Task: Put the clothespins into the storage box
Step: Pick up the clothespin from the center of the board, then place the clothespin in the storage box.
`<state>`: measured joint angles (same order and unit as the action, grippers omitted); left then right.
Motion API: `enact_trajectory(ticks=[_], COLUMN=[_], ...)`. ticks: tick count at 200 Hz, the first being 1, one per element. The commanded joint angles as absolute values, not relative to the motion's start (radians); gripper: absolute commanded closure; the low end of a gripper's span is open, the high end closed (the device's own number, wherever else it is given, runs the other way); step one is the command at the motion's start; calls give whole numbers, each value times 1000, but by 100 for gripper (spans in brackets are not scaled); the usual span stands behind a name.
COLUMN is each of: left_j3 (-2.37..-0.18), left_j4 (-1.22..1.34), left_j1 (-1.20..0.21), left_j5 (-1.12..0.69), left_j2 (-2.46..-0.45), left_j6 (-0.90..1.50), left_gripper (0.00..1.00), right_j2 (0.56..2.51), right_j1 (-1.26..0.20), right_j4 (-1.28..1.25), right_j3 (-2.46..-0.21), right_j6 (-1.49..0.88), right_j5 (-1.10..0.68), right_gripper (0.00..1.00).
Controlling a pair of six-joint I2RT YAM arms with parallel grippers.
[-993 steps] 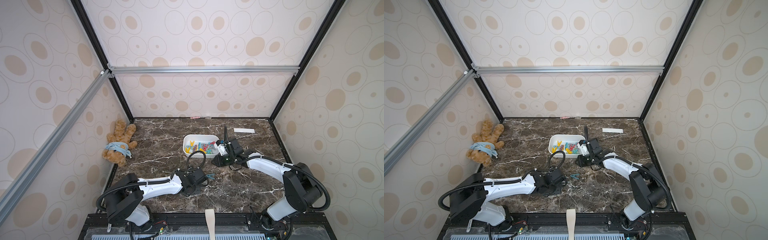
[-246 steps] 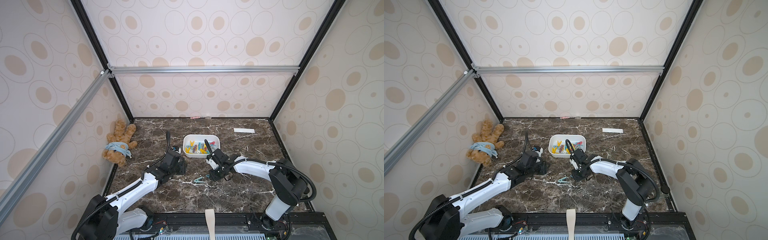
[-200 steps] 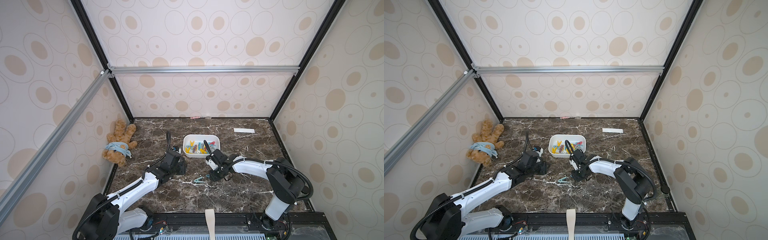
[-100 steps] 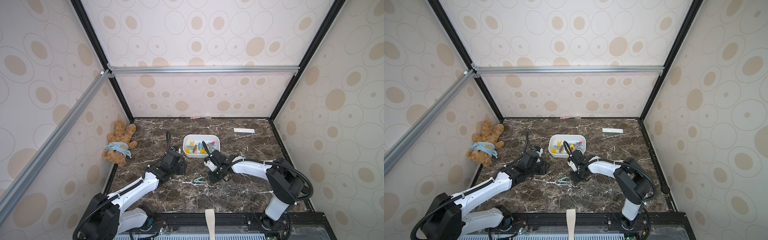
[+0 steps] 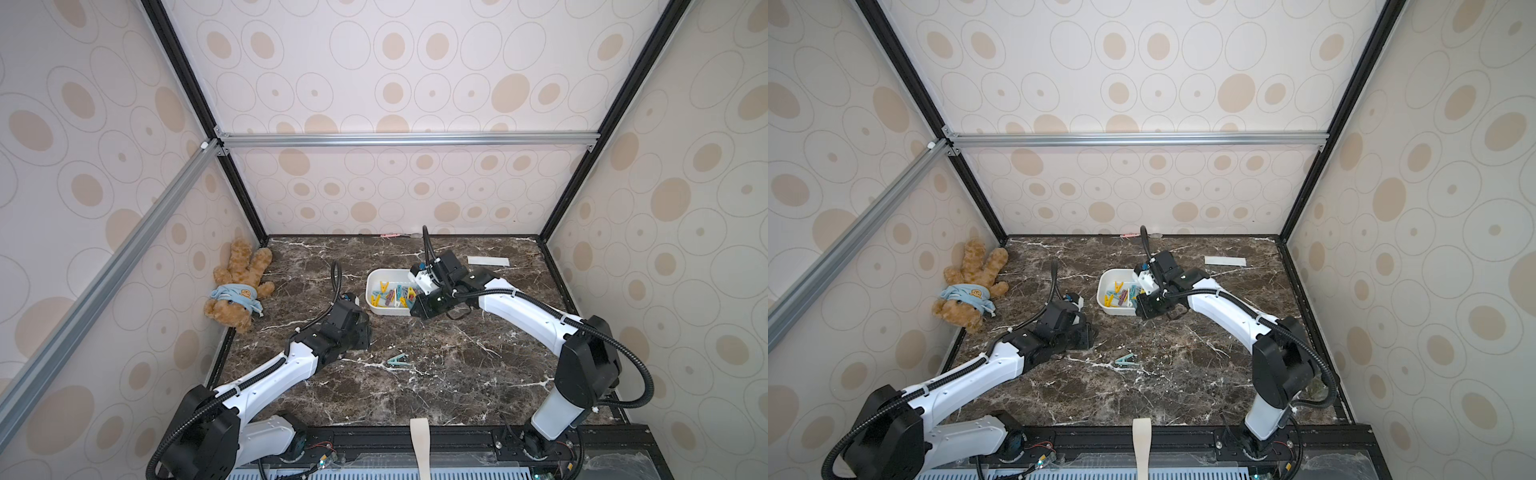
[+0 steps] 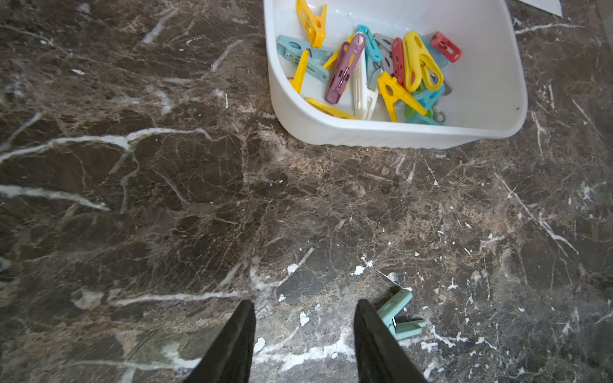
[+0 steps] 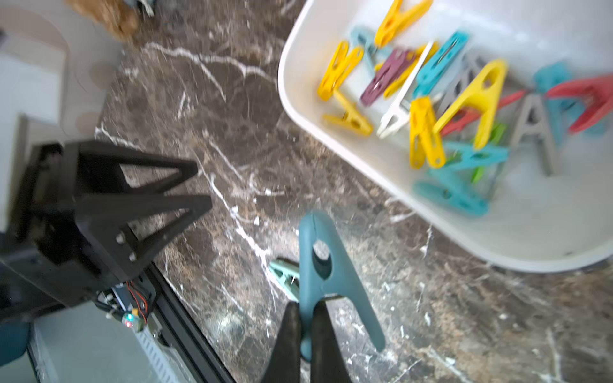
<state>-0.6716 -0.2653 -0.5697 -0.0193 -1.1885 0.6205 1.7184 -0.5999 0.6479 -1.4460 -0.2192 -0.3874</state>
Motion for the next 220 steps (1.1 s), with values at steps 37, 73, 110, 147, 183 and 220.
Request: enact_trajectory(ticks=[37, 73, 110, 147, 183, 220], left_j3=[-725, -713, -693, -683, -684, -707], left_j4=[-328, -317, -311, -303, -302, -349], left_j1=[-558, -558, -558, -558, -558, -559], left_j5=[-32, -35, -44, -50, -56, -33], left_j2=[-1196, -1179, -1151, -1145, -1150, -1143], left_j6=[569, 569, 584, 597, 599, 577], left_gripper=[52, 52, 52, 52, 52, 52], right_j2=[1993, 2079, 2134, 2185, 2268, 2313], right_j1=[-511, -482, -482, -484, -495, -508], right_j4=[749, 723, 709, 706, 728, 726], right_j3=[-1695, -1750, -1791, -1839, -1928, -1987], right_j6=[-202, -221, -241, -256, -259, -278], right_j5=[-437, -448, -481, -513, -550, -550], right_gripper=[100, 100, 100, 99, 98, 96])
